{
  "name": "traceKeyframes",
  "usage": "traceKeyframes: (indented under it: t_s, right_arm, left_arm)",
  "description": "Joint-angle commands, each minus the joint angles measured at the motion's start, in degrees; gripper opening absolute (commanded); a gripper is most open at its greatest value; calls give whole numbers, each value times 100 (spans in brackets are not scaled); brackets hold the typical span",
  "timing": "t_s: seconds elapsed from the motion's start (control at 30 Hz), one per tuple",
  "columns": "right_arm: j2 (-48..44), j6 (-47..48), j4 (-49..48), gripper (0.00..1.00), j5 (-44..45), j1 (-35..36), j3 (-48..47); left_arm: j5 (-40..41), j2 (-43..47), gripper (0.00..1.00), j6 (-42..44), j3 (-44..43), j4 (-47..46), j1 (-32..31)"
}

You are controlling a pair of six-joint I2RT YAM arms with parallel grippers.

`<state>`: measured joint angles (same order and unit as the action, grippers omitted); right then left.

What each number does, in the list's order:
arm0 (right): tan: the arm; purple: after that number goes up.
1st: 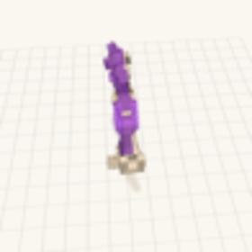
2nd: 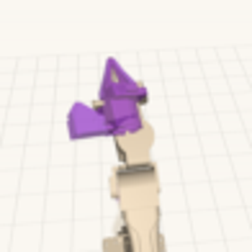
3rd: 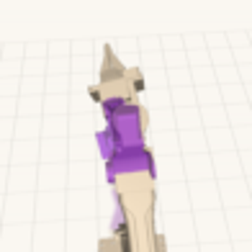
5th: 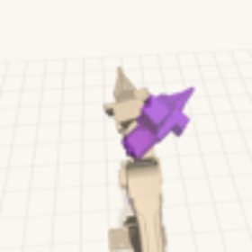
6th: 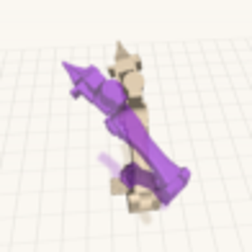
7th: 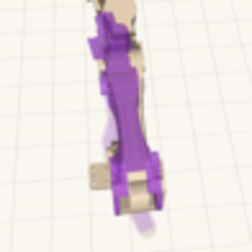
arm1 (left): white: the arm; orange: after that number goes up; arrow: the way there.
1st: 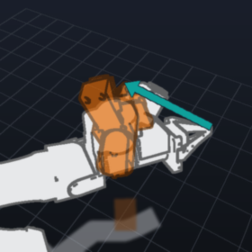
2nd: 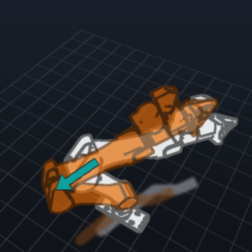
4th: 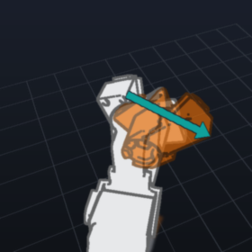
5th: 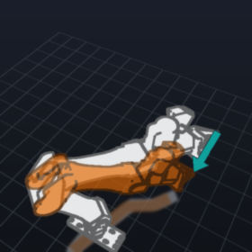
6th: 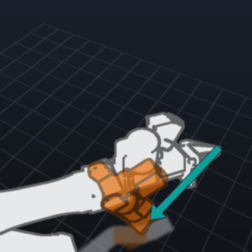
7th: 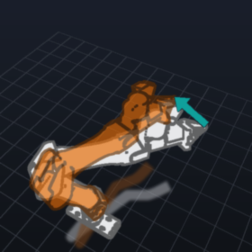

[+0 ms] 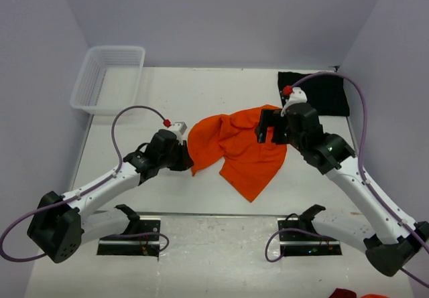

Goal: Fold and stack the t-shirts
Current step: Flatten out the tshirt

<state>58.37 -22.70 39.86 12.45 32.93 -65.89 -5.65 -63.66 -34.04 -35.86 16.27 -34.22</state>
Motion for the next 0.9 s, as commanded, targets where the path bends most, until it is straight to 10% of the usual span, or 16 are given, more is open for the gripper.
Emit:
traceKeyframes:
  t_s: [0.0,0.4,0.87]
  right_arm:
    - [-246,-498,-434,99,-533,283,767]
    - [-580,-876,-637,99,-893,776,1201]
    - [-889,-885,-540,99,-902,856,1289]
  left_arm:
    - [764,29,17,-540,158,-142,-566]
    - [2690,-1051,34,-1263,79,95,-1877]
    - [3219,-1974,36,-1193,-475,-63,-1940]
